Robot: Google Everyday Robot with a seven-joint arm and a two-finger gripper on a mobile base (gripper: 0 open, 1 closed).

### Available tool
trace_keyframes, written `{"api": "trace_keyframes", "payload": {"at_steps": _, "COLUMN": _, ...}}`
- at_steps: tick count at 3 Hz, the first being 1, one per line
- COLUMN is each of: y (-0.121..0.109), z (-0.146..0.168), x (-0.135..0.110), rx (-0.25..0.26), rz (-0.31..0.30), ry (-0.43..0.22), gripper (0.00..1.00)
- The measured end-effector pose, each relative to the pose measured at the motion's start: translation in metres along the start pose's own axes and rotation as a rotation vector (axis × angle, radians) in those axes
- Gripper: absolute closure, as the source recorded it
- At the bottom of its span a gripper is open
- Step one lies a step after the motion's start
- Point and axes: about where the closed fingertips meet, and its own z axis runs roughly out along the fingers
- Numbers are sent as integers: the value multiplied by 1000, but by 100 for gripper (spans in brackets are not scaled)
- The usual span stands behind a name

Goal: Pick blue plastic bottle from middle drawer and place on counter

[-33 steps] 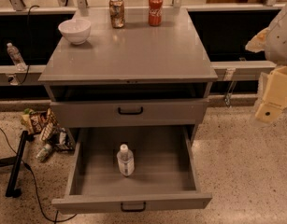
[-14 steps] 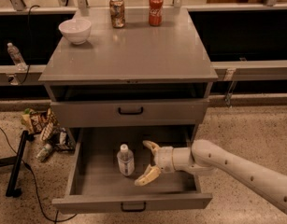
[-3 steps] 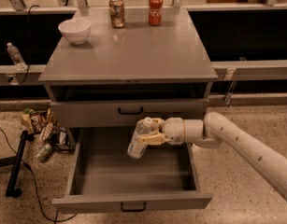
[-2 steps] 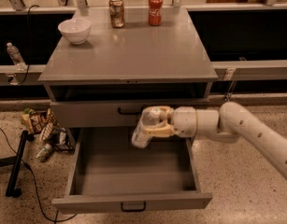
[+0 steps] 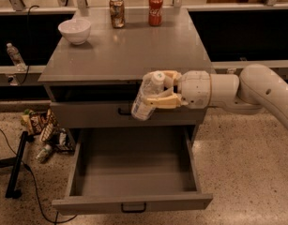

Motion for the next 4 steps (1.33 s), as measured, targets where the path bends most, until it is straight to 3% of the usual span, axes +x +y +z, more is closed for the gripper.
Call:
{"api": "trace_keyframes", "payload": {"at_steps": 1, "y": 1, "z": 4, "x": -5, "rx": -15, "rz": -12, "ry": 4, "gripper": 100}}
{"api": "trace_keyframes", "payload": {"at_steps": 2, "y": -24, "z": 11, "x": -40, "rx": -50, "rz": -40, "ry": 29, "gripper": 100}}
{"api": "trace_keyframes", "payload": {"at_steps": 3, "y": -56, "z": 20, "x": -68, "rx": -80, "rz": -36, "ry": 53, "gripper": 100}}
{"api": "trace_keyframes", "payload": {"at_steps": 4, "y": -104, "z": 37, "x": -78, "rx": -104, "rz": -30, "ry": 86, "gripper": 100}}
